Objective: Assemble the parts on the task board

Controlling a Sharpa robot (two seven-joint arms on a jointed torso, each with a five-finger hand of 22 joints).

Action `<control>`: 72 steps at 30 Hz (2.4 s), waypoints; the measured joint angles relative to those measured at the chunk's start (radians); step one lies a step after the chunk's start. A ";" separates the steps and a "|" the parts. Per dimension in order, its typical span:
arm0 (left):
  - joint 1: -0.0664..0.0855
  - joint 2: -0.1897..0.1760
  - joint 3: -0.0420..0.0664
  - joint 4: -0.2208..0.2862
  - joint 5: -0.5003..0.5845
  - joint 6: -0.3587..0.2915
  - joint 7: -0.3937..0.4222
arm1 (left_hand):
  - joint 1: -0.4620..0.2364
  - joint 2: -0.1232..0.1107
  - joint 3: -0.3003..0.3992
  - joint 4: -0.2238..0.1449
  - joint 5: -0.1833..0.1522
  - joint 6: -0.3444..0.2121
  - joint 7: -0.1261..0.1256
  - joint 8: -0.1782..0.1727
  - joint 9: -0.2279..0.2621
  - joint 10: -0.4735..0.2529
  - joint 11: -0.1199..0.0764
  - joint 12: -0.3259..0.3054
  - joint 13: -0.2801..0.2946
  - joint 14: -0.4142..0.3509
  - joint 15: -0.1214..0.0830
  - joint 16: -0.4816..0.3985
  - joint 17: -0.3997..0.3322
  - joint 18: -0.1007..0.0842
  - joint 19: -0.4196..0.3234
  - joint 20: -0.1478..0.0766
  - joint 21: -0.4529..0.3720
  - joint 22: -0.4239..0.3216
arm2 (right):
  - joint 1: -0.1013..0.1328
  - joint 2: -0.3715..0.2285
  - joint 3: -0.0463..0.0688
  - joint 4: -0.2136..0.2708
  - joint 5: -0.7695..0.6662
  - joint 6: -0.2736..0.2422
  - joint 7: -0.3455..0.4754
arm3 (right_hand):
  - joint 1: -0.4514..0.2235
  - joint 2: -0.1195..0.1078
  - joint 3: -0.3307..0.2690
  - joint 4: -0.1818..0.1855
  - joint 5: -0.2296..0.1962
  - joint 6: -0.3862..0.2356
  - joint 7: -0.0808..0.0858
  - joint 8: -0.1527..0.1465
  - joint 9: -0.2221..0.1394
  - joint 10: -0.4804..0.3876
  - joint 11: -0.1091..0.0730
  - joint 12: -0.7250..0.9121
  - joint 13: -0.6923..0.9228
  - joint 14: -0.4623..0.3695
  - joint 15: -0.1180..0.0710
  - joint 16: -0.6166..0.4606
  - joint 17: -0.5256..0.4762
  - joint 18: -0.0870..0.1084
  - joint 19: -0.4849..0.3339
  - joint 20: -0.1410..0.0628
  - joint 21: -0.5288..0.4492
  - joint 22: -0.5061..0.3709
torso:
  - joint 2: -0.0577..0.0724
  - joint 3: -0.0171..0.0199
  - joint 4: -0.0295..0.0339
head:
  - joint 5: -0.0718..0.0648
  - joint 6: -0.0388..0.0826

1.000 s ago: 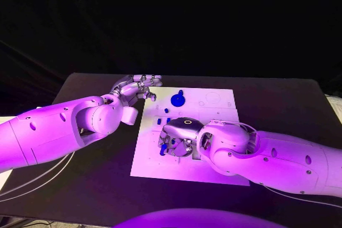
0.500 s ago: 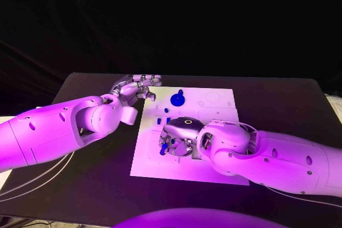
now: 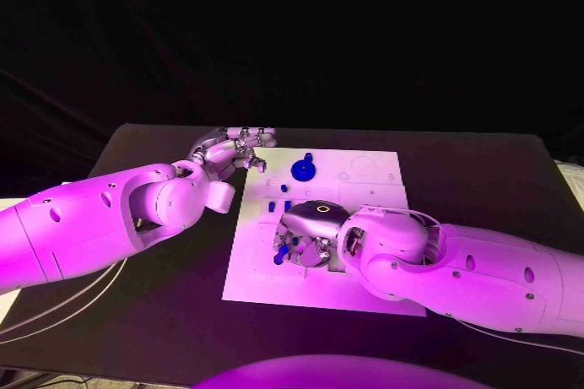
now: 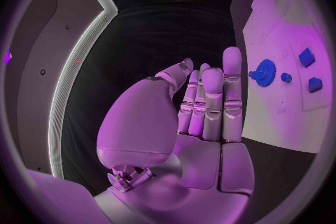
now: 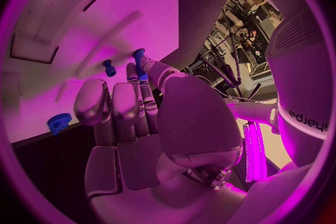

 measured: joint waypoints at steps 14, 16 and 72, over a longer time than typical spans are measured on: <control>0.000 0.000 0.000 0.000 0.000 0.001 -0.001 | 0.004 0.004 -0.008 -0.001 0.000 0.000 0.000 0.000 -0.001 -0.009 0.002 0.008 0.001 0.000 0.000 0.000 -0.005 0.000 0.000 0.000 -0.010 -0.004 | 0.002 0.003 0.002 0.007 -0.004 0.019 -0.015 | -0.001 0.000 -0.006 0.003 0.002 0.000 0.000 -0.001 0.001 0.000 0.000 -0.004 0.001 0.000 0.000 0.000 -0.003 0.000 0.000 0.000 0.000 -0.003 | 0.000 0.0002 -0.0002 | 0.000 -0.002; 0.000 0.000 0.000 0.000 0.000 0.001 -0.001 | 0.004 0.004 -0.008 -0.001 0.000 0.000 0.000 0.000 -0.001 -0.009 0.002 0.008 0.001 0.000 0.000 0.000 -0.005 0.000 0.000 0.000 -0.010 -0.004 | 0.003 0.007 0.002 0.004 -0.006 0.027 -0.019 | -0.002 0.002 -0.008 0.005 0.002 0.002 0.002 -0.003 0.001 0.000 0.000 -0.004 0.001 0.000 0.000 0.000 -0.005 0.000 0.000 0.000 0.000 -0.003 | 0.000 0.0000 0.0000 | -0.001 -0.003; 0.000 -0.016 0.000 0.008 -0.002 0.001 -0.003 | 0.004 0.004 -0.007 -0.001 0.000 0.000 0.000 0.000 -0.001 -0.009 0.002 0.008 0.002 0.000 0.000 0.000 -0.007 0.000 0.000 0.000 -0.010 -0.005 | 0.111 -0.504 -0.006 0.236 0.467 -0.227 -0.069 | -0.147 -0.020 -0.319 0.133 0.165 -0.060 -0.023 0.014 0.014 0.230 -0.048 1.056 1.055 0.000 -0.040 0.287 0.286 -0.069 0.166 -0.027 0.209 0.198 | -0.007 -0.0039 -0.0191 | -0.058 0.031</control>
